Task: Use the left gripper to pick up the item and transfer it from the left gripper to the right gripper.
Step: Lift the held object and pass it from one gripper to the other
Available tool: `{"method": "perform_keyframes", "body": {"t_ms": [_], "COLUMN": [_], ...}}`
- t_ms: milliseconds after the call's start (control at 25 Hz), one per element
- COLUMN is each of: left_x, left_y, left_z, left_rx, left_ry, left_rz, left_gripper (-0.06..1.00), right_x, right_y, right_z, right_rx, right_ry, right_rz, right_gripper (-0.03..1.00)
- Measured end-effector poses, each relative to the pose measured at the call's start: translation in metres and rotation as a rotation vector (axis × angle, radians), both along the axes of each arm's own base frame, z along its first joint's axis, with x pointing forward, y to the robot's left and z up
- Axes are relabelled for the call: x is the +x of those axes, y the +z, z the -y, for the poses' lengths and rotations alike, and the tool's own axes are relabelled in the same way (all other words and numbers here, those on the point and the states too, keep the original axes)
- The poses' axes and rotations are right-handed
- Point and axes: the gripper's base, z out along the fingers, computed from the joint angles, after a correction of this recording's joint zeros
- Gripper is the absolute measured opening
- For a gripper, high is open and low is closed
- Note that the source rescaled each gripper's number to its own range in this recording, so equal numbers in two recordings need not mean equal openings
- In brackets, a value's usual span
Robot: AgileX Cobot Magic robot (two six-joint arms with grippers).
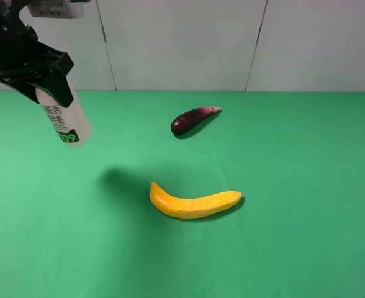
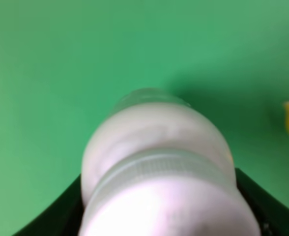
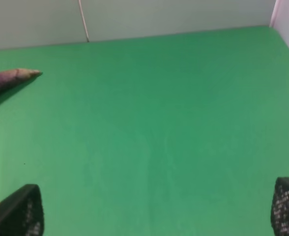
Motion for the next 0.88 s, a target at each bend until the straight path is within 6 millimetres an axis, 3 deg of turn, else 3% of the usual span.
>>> {"method": "perform_keyframes", "body": {"t_ms": [880], "left_x": [-0.002], "left_y": [0.019], "left_z": [0.042], "left_rx": [-0.52], "left_ry": [-0.065], "left_rz": [-0.016], "left_gripper": [0.01], "right_x": [0.0], "right_y": [0.0], "right_z": [0.0], "right_rx": [0.0], "right_ry": [0.0], "right_rz": [0.001], "right_gripper": [1.0]}}
